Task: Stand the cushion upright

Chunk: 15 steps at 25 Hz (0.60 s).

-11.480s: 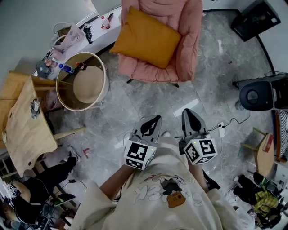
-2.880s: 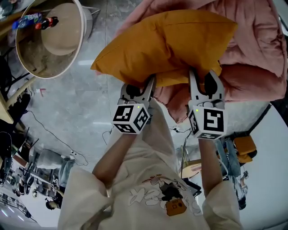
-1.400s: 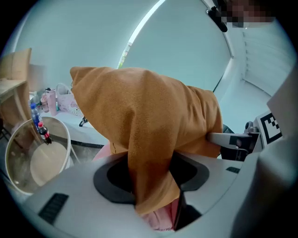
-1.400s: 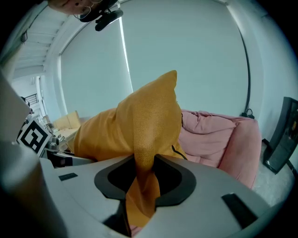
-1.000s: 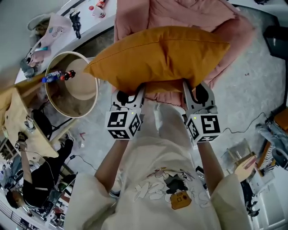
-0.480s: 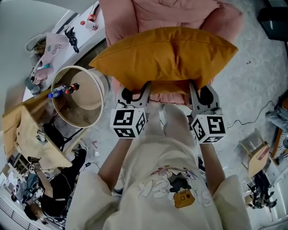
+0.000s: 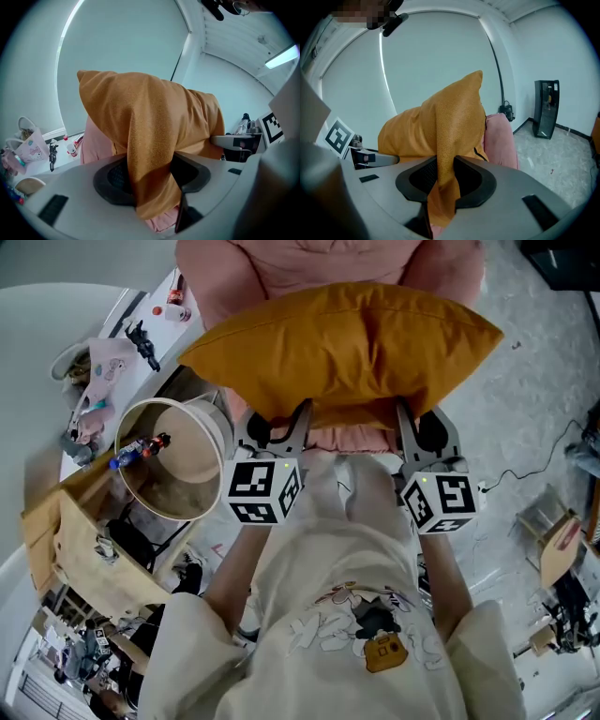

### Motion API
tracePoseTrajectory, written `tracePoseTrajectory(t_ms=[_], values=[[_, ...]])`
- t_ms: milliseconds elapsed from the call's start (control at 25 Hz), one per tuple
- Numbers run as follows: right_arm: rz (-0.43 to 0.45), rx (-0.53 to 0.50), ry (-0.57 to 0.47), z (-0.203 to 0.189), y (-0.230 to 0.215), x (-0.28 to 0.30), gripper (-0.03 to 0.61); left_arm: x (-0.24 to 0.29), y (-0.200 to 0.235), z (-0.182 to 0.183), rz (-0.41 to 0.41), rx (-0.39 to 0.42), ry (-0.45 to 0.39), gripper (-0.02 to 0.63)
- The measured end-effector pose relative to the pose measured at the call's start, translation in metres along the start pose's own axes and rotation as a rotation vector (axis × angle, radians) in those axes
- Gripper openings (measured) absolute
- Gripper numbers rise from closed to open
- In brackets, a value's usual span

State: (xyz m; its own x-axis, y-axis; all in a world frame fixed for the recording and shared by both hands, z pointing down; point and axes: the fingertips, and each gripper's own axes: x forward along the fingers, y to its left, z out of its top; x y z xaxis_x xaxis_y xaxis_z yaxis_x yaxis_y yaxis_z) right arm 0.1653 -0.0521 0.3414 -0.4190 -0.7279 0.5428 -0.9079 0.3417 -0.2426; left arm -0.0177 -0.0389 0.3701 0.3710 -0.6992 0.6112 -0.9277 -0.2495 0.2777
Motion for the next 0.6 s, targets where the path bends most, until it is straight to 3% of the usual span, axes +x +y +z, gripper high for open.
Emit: tracePoseTrajectory(t_ms=[600], values=[[-0.059,0.066,-0.001,0.015,-0.015,0.032,0.123,0.035,0.017,0.033,-0.032,0.046,0.025,0.235]])
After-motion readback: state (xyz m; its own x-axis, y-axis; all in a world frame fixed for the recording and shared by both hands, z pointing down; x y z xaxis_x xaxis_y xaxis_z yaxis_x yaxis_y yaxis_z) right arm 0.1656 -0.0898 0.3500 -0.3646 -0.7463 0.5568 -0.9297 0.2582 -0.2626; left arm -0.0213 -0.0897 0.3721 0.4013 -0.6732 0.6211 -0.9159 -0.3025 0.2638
